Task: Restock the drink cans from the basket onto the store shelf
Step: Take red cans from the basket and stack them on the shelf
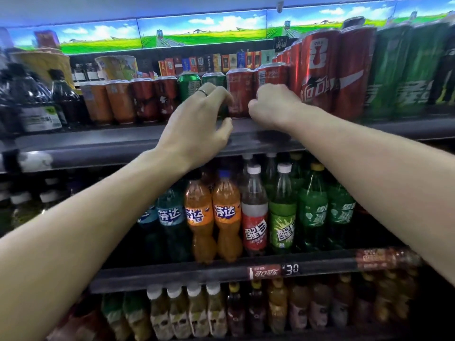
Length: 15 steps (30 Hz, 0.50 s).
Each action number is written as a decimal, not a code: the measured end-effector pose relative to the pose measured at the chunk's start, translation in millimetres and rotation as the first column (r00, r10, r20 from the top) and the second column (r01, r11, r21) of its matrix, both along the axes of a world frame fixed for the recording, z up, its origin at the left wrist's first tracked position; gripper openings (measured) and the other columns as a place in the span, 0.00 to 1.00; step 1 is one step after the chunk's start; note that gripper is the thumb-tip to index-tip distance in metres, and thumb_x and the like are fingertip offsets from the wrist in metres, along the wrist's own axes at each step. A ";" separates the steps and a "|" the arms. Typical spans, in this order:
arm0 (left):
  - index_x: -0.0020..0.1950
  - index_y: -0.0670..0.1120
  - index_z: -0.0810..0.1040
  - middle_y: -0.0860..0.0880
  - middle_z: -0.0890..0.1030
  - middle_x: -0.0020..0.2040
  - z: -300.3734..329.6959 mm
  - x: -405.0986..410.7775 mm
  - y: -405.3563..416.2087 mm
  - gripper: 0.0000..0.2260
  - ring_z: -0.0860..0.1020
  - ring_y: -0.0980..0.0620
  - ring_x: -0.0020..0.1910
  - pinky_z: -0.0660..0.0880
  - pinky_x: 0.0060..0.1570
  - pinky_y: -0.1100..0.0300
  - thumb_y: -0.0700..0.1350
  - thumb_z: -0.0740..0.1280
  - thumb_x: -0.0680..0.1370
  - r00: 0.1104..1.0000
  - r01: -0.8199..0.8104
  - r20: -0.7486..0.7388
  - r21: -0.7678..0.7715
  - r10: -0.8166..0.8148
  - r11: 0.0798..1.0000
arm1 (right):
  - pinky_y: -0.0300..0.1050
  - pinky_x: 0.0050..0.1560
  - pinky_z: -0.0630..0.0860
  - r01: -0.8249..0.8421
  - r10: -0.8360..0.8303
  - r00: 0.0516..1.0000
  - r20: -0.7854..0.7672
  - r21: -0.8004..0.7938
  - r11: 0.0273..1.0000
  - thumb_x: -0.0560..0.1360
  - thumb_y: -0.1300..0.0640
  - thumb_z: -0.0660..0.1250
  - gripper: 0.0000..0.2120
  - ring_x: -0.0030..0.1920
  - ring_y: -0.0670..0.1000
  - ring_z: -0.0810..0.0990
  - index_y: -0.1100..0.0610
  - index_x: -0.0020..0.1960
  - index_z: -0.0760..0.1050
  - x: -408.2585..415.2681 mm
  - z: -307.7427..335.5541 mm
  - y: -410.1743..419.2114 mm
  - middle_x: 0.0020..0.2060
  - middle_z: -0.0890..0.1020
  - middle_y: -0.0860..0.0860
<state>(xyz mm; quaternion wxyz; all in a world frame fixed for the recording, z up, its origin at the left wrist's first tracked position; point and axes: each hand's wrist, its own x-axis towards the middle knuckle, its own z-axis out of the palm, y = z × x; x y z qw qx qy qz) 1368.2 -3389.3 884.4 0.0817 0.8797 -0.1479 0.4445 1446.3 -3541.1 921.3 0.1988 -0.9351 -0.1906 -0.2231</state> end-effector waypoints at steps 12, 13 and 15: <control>0.57 0.39 0.78 0.43 0.80 0.49 -158.6 -60.0 10.1 0.12 0.77 0.42 0.42 0.73 0.40 0.47 0.41 0.68 0.76 0.980 -0.007 -0.197 0.095 0.026 0.995 | 0.51 0.49 0.73 -0.563 0.318 0.684 0.657 0.198 0.802 0.72 0.66 0.63 0.13 0.47 0.56 0.77 0.63 0.55 0.79 -78.1 -163.2 20.6 0.48 0.80 0.57; 0.58 0.39 0.77 0.44 0.79 0.49 -182.2 -65.8 15.1 0.13 0.77 0.41 0.43 0.74 0.40 0.47 0.41 0.70 0.75 0.958 -0.033 -0.282 0.067 0.050 0.997 | 0.52 0.50 0.74 -0.583 0.361 0.719 0.594 0.232 0.779 0.73 0.66 0.63 0.13 0.48 0.56 0.78 0.64 0.56 0.79 -82.9 -187.0 23.5 0.49 0.80 0.57; 0.58 0.41 0.76 0.45 0.79 0.51 -232.2 -79.5 24.6 0.13 0.79 0.40 0.47 0.75 0.42 0.48 0.41 0.71 0.75 0.894 -0.114 -0.437 0.000 0.102 0.993 | 0.52 0.53 0.76 -0.591 0.444 0.789 0.423 0.327 0.737 0.75 0.66 0.62 0.13 0.51 0.56 0.78 0.64 0.58 0.78 -91.5 -238.5 29.1 0.51 0.80 0.57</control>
